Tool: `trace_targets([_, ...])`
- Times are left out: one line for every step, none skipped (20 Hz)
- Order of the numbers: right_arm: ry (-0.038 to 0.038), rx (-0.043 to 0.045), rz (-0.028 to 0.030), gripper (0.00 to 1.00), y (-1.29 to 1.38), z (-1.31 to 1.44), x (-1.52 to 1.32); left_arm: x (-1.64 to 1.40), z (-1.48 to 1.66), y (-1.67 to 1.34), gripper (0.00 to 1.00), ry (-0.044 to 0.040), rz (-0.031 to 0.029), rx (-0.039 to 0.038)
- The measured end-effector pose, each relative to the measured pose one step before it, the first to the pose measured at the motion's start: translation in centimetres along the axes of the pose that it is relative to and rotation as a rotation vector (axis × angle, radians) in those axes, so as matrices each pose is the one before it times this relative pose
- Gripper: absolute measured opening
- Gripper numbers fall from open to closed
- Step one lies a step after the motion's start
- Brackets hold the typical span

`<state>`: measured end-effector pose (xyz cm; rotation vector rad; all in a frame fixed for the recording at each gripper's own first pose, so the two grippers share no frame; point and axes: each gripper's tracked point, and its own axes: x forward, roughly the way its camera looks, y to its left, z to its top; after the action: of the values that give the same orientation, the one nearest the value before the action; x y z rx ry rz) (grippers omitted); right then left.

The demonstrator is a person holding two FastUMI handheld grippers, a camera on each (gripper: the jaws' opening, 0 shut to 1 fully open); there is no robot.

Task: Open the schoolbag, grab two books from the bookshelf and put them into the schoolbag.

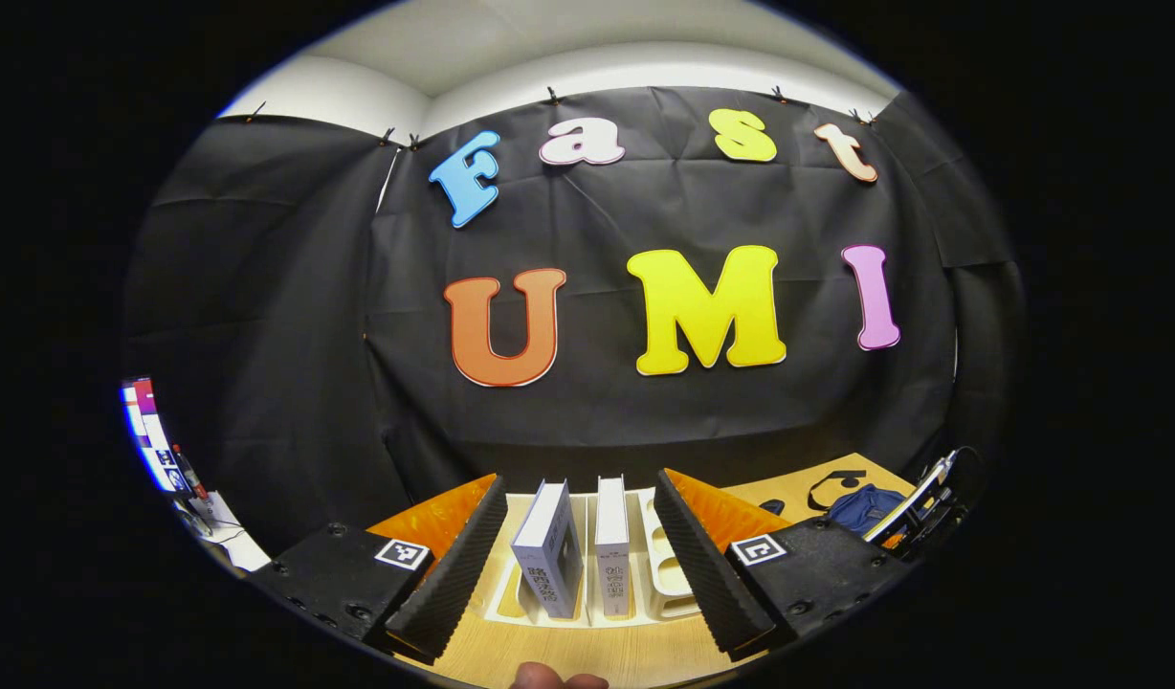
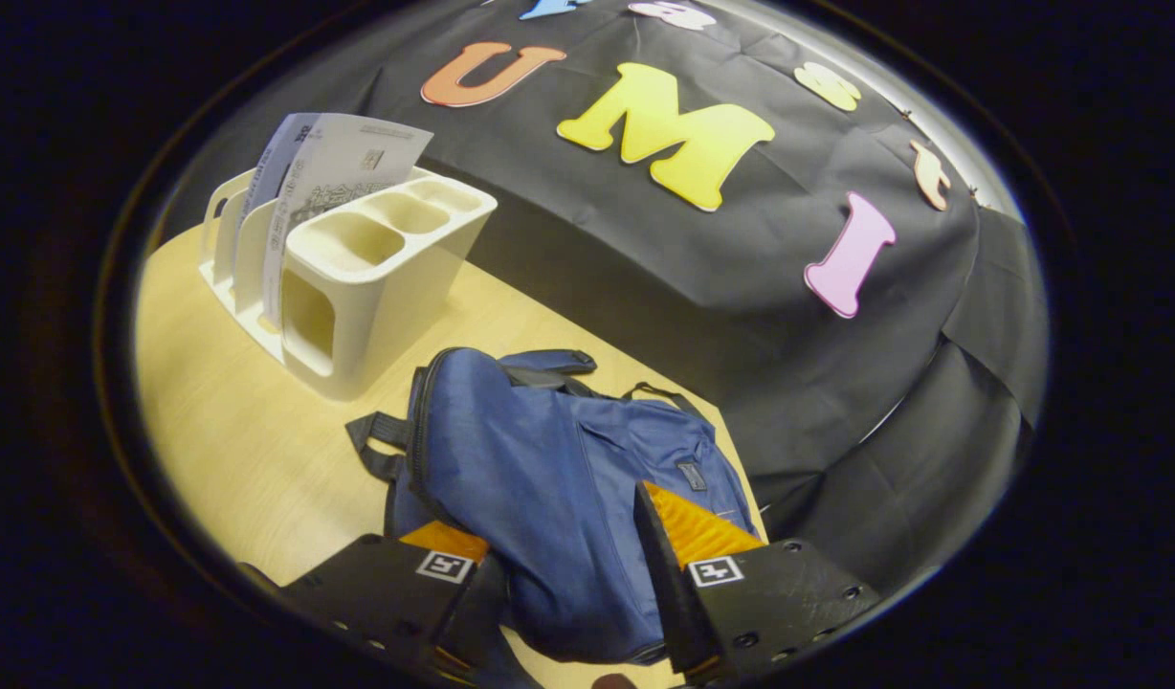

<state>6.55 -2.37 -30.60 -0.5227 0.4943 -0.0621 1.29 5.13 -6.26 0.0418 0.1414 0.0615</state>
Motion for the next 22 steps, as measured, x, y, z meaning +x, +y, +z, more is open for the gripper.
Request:
trace_targets([-0.00613, -0.00121, -0.00252, 0.62, 0.005, 0.363, 0.064, 0.118, 0.02, 0.095, 0.98, 0.00099, 0.00327, -0.00118])
trace_targets([-0.00531, 0.00127, -0.00137, 0.56, -0.059, 0.425, 0.114, 0.006, -0.041, 0.124, 0.98, 0.00045, 0.00378, -0.00149])
trace_targets([-0.00086, 0.0043, -0.00314, 0.5, -0.074, 0.285, 0.118, -0.007, -0.039, 0.022, 0.98, 0.00113, 0.00304, -0.00086])
trace_targets([0.00227, 0.01147, 0.00695, 0.36, 0.007, 0.174, 0.06, 0.173, 0.003, 0.07, 0.98, 0.00165, 0.00216, -0.00118])
trace_targets([0.00433, 0.00515, -0.00703, 0.27, -0.037, 0.061, -0.018, 0.095, -0.11, 0.124, 0.98, 0.0011, 0.00062, -0.0021])
trace_targets([-0.0046, 0.00994, 0.00469, 0.27, -0.248, 0.219, 0.062, 0.097, -0.091, -0.117, 0.98, 0.00222, -0.00008, -0.00368])
trace_targets([0.00246, 0.00033, 0.00101, 0.19, -0.458, 0.44, 0.07, 0.156, -0.06, 0.107, 0.98, 0.00332, -0.00018, -0.00266])
trace_targets([0.00321, -0.00106, 0.0091, 0.15, -0.174, 0.348, -0.224, 0.256, -0.052, -0.062, 0.98, 0.00304, 0.00011, -0.00248])
trace_targets([0.00447, -0.00523, 0.01159, 0.15, -0.126, 0.141, -0.03, 0.288, -0.079, -0.07, 0.98, 0.00581, -0.00259, -0.0039])
trace_targets([0.00442, 0.00231, 0.02372, 0.15, -0.055, 0.257, -0.02, 0.322, -0.044, -0.129, 0.98, 0.00556, -0.00308, -0.00418])
trace_targets([0.00257, 0.0087, 0.00444, 0.11, -0.462, 0.09, 0.06, 0.279, -0.051, 0.004, 0.98, 0.00708, -0.00234, -0.00593])
trace_targets([0.00635, 0.01059, 0.01289, 0.07, -0.312, 0.228, -0.302, 0.433, -0.003, -0.161, 0.98, 0.00653, -0.00351, -0.00663])
trace_targets([0.00154, 0.01478, 0.00425, 0.07, -0.599, 0.321, -0.21, 0.39, 0.097, -0.059, 0.98, 0.00538, -0.00245, -0.00574])
trace_targets([-0.00852, 0.01673, -0.00248, 0.07, -0.848, 0.557, -0.252, 0.418, 0.161, -0.163, 0.98, 0.00454, -0.00443, -0.00436])
trace_targets([-0.00877, 0.01326, -0.00417, 0.07, -0.903, 0.518, -0.28, 0.543, 0.101, -0.342, 0.98, 0.00306, -0.00578, -0.00508])
trace_targets([-0.01081, 0.01306, -0.00597, 0.08, -1.013, 0.704, -0.346, 0.61, 0.074, -0.293, 0.98, 0.00492, -0.00588, -0.0026])
trace_targets([-0.00559, 0.01283, -0.006, 0.07, -1.011, 0.434, -0.21, 0.701, -0.203, -0.213, 0.98, 0.01634, -0.00953, -0.00156])
trace_targets([-0.00744, 0.01229, -0.00692, 0.05, -1.012, 0.607, -0.206, 0.694, -0.217, -0.465, 0.98, 0.01683, -0.01678, -0.00824])
trace_targets([-0.00167, 0.01337, -0.0032, 0.07, -1.011, 0.484, -0.116, 0.68, -0.057, -0.369, 0.98, 0.0164, -0.0136, -0.01139])
trace_targets([-0.00332, 0.01685, -0.0033, 0.05, -1.043, 0.461, -0.09, 0.811, -0.077, -0.117, 0.98, 0.01869, -0.00861, -0.00678])
trace_targets([-0.00216, 0.01852, -0.00736, 0.07, -1.077, 0.395, -0.066, 0.71, -0.005, 0.056, 0.98, 0.01928, -0.00676, 0.0012])
trace_targets([-0.00387, 0.01928, -0.00465, 0.05, -0.959, 0.453, -0.088, 0.692, 0.176, 0.225, 0.98, 0.01481, 0.00003, 0.00745])
